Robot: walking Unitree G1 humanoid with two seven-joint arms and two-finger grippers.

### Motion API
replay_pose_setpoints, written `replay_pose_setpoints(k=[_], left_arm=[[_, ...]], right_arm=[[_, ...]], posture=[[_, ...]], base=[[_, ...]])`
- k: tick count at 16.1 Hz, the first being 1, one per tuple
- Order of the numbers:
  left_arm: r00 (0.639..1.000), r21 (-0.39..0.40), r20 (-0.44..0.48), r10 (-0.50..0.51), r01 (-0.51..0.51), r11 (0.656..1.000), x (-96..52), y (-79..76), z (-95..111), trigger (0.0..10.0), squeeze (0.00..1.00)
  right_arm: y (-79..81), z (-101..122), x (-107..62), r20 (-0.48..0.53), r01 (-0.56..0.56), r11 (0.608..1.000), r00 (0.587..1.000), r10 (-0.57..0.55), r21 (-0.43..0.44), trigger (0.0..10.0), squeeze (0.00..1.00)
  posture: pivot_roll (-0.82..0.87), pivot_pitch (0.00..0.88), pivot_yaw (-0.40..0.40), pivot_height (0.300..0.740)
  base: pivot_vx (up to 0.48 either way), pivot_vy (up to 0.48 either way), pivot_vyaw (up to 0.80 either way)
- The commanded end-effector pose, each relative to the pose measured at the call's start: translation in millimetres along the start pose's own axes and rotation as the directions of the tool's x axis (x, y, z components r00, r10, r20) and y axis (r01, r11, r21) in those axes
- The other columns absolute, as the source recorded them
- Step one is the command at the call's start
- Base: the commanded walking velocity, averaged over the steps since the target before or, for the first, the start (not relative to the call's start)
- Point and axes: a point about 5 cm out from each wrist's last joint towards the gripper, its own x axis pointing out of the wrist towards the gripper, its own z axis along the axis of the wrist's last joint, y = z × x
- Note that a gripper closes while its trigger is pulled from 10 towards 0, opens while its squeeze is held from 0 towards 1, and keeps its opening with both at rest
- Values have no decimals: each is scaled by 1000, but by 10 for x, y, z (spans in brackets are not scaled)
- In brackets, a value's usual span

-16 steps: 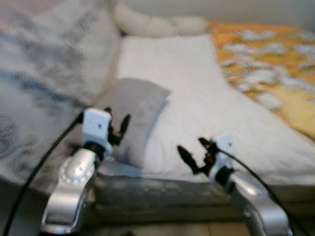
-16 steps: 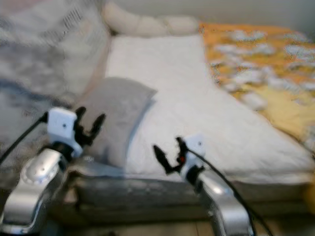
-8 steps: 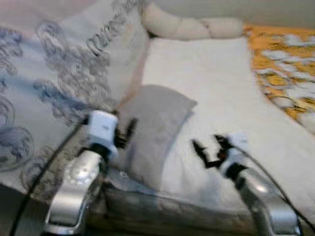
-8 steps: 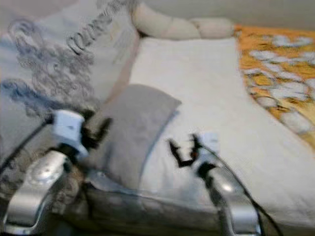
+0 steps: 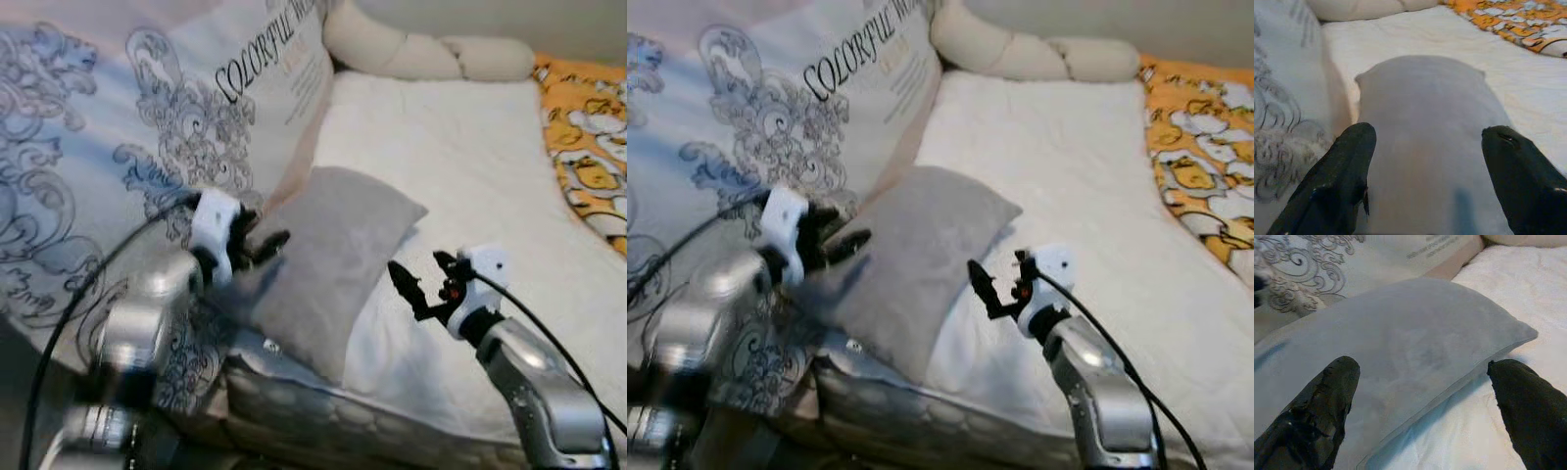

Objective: Clean up the room

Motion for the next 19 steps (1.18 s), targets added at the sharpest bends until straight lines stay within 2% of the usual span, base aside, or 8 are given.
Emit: replay_pose_setpoints(k=[1, 6, 7, 8, 9, 14, 16, 19], left_arm=[[1000, -23, -12, -4, 3, 1000, 71, 81, -26, 10000, 1000], [990, -58, -81, 116, -120, 991, 350, 314, -21, 10000, 1000], [984, -56, -96, 151, -157, 986, 372, 339, -39, 10000, 847], [977, -32, -110, 183, -188, 982, 378, 355, -61, 10000, 357], [965, 2, -130, 229, -231, 973, 365, 382, -100, 10000, 0], [915, 10, -186, 358, -362, 932, 257, 497, -253, 10000, 0], [899, -137, -218, 379, -413, 901, 170, 555, -355, 10000, 0], [948, -334, -305, 94, -198, 922, 199, 297, -591, 10000, 0]], right_arm=[[-40, 68, -55, 10, -5, 1000, 1000, 6, -10, 10000, 0], [-143, 118, -325, -10, 33, 999, 999, -34, -42, 10000, 0], [-139, 123, -384, -15, 44, 998, 999, -45, -43, 10000, 0], [-131, 129, -431, -19, 49, 998, 999, -49, -44, 10000, 0], [-115, 133, -463, -24, 52, 998, 998, -53, -46, 10000, 0], [-79, 134, -542, -43, 54, 998, 998, -56, -36, 10000, 0], [-46, 136, -533, -54, 38, 999, 998, -39, -23, 10000, 0], [-27, 140, -501, -57, 22, 1000, 998, -23, -18, 10000, 0]], posture=[[-73, 0, 33, 740], [-192, 0, 76, 740], [-215, 0, 81, 740], [-236, 0, 82, 740], [-248, 0, 83, 740], [-271, 0, 77, 740], [-266, 0, 72, 740], [-258, 0, 71, 740]], base=[[0, 0, 0], [0, 0, 0], [0, 0, 0], [0, 0, 0], [0, 0, 0], [0, 0, 0], [0, 0, 0], [0, 0, 0]])
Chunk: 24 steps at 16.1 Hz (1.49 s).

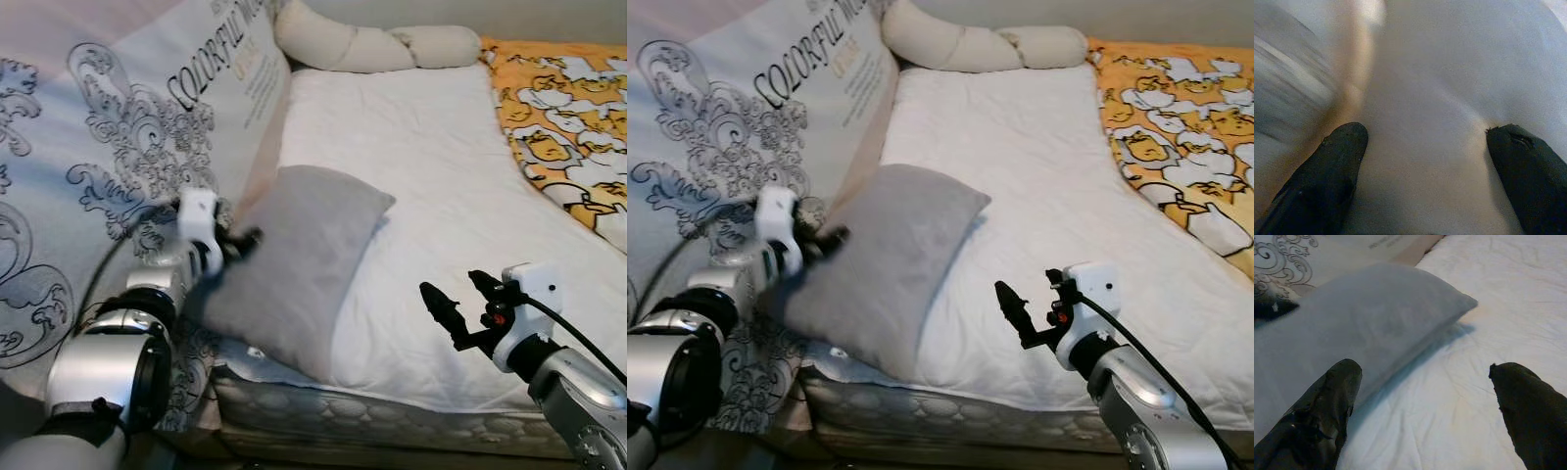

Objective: Clean up the room

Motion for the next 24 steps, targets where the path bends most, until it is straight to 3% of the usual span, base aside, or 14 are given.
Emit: replay_pose_setpoints(k=[1, 3, 5, 8, 10, 11, 12, 13, 16, 19, 24], left_arm=[[990, -29, -110, -93, 90, 996, 13, -80, -210, 10000, 0], [972, -30, -175, -157, 154, 988, 28, -158, -336, 10000, 0], [950, -85, -184, -252, 240, 967, 39, -248, -365, 10000, 0], [856, -144, -156, -493, 473, 869, 30, -428, -247, 10000, 0], [796, -90, -207, -568, 563, 821, 18, -492, -247, 10000, 0], [818, -7, -233, -527, 540, 842, 40, -487, -264, 7569, 0], [844, 17, -252, -473, 493, 870, 60, -472, -284, 7569, 0], [876, 83, -253, -411, 443, 893, 81, -449, -291, 0, 0], [914, 124, -218, -341, 372, 920, 95, -405, -271, 0, 0], [940, 114, -166, -298, 318, 941, 104, -374, -223, 0, 0], [955, 115, -122, -271, 284, 952, 105, -351, -199, 0, 0]], right_arm=[[38, 48, 7, 8, -23, 1000, 1000, 23, -5, 10000, 0], [50, 56, 26, 6, -34, 999, 999, 35, -4, 10000, 0], [94, 72, 63, 2, -74, 997, 997, 75, -8, 10000, 0], [168, 36, 47, -61, -193, 980, 980, 191, -40, 10000, 0], [191, -1, 17, -114, -257, 965, 962, 249, -59, 10000, 0], [192, -3, 13, -125, -268, 961, 958, 259, -65, 10000, 0], [187, -2, 16, -127, -269, 961, 957, 259, -68, 10000, 0], [179, 3, 25, -127, -267, 961, 958, 257, -72, 10000, 0], [189, -5, 13, -135, -287, 955, 952, 275, -74, 10000, 0], [204, -32, 9, -148, -300, 951, 946, 287, -75, 10000, 0], [216, -40, 26, -145, -303, 950, 946, 291, -71, 10000, 0]], posture=[[-253, 0, 69, 740], [-247, 0, 66, 740], [-239, 0, 64, 740], [-226, 0, 63, 740], [-214, 0, 64, 740], [-212, 0, 67, 740], [-210, 0, 67, 740], [-208, 0, 73, 740], [-206, 0, 82, 740], [-200, 0, 87, 740], [-193, 0, 92, 740]], base=[[0, 0, 0], [0, 0, 0], [0, 0, 0], [0, 0, 0], [0, 0, 0], [0, 0, 0], [0, 0, 0], [0, 0, 0], [0, 0, 0], [0, 0, 0], [0, 0, 0]])
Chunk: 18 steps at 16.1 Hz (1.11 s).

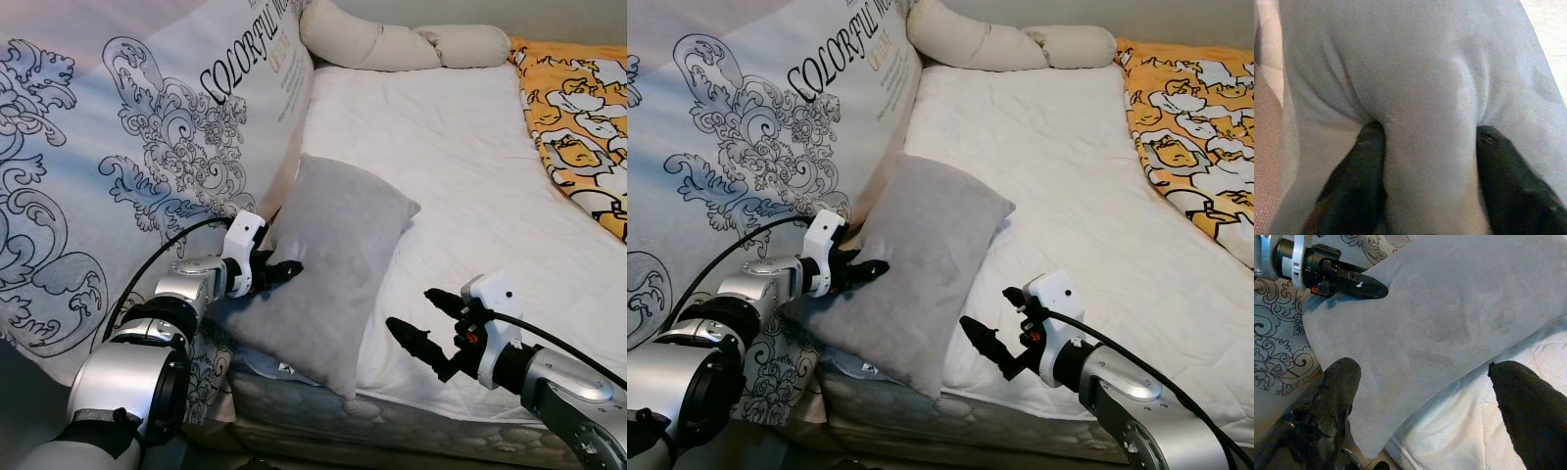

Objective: Clean up the room

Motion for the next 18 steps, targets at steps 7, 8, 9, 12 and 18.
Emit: replay_pose_setpoints(k=[7, 8, 9, 12, 18], left_arm=[[995, 259, -62, -76, 90, 962, 122, -189, -39, 0, 0], [994, 327, -65, -84, 101, 940, 142, -224, -1, 0, 0], [995, 347, -39, -92, 100, 932, 157, -250, 76, 0, 0], [993, 385, 64, -99, 67, 921, 156, -289, 343, 0, 0], [946, 420, 320, -47, -97, 902, -44, -260, 1020, 0, 0]], right_arm=[[39, 25, 41, 23, -16, 1000, 1000, 16, -9, 10000, 0], [37, 28, 52, 26, -13, 1000, 1000, 13, -9, 10000, 0], [34, 33, 64, 31, -9, 1000, 999, 10, -10, 10000, 0], [26, 43, 89, 45, -5, 1000, 999, 6, -10, 10000, 0], [-23, 69, 189, 90, 15, 1000, 996, -14, -10, 10000, 0]], posture=[[-178, 0, 98, 740], [-174, 0, 103, 740], [-170, 0, 107, 740], [-155, 0, 120, 740], [-98, 0, 146, 740]], base=[[0, 0, 0], [0, 0, 0], [0, 0, 0], [0, 0, 0], [0, 0, 0]])
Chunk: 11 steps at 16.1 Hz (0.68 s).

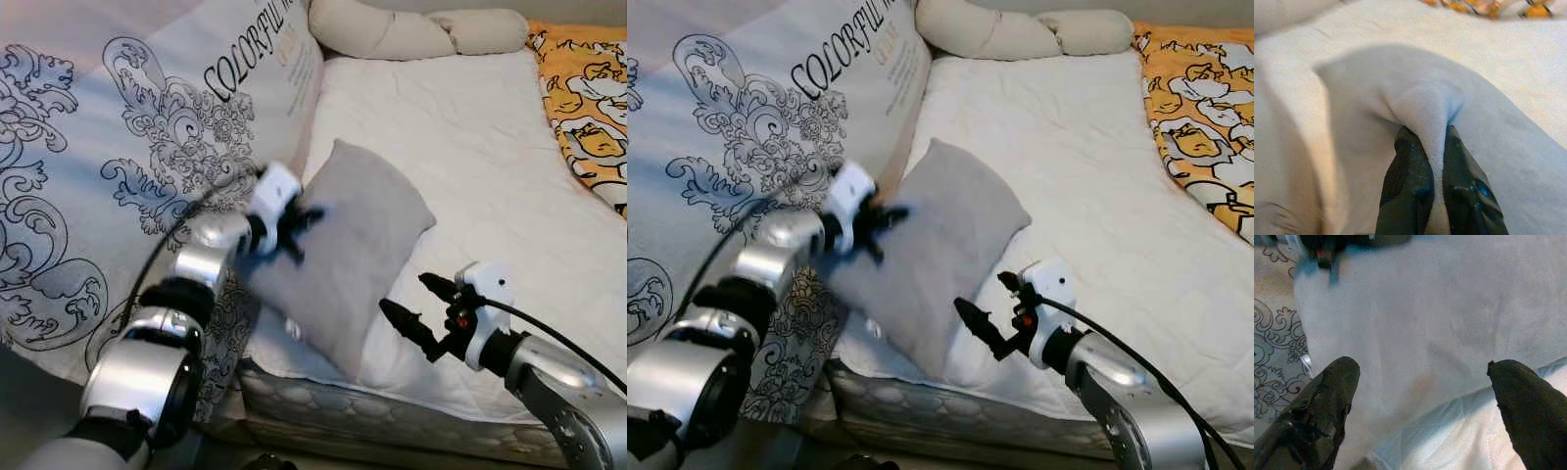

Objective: Clean up the room

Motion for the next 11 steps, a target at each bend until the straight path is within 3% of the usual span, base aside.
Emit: replay_pose_setpoints(k=[1, 3, 4, 7, 8, 11], left_arm=[[994, 17, 72, 84, -85, 996, -87, 180, 208, 0, 0], [988, 36, 78, 137, -140, 989, -169, 255, 207, 0, 0], [977, 19, 79, 199, -202, 979, -257, 322, 169, 0, 0], [939, 67, 108, 326, -334, 940, -456, 410, 116, 0, 0], [911, 92, 167, 376, -394, 915, -556, 362, 78, 0, 0], [896, 79, 120, 427, -438, 896, -606, 172, -209, 0, 0]], right_arm=[[13, 4, 30, 5, -5, 1000, 1000, 5, -12, 10000, 0], [1, 3, 40, 9, -5, 1000, 1000, 5, -15, 10000, 0], [-13, 3, 45, 11, -5, 1000, 1000, 5, -18, 10000, 0], [-25, 16, 70, 13, -15, 999, 1000, 15, -31, 10000, 0], [-28, 22, 94, 14, -25, 999, 1000, 25, -35, 10000, 0], [-29, 35, 138, 15, -42, 998, 999, 42, -45, 10000, 0]], posture=[[-90, 0, 146, 740], [-85, 0, 146, 740], [-75, 0, 140, 740], [-66, 0, 130, 740], [-54, 0, 119, 740], [-39, 0, 98, 740]], base=[[0, 0, 0], [0, 0, 0], [0, 0, 0], [0, 0, 0], [0, 0, 0], [0, 0, 0]])
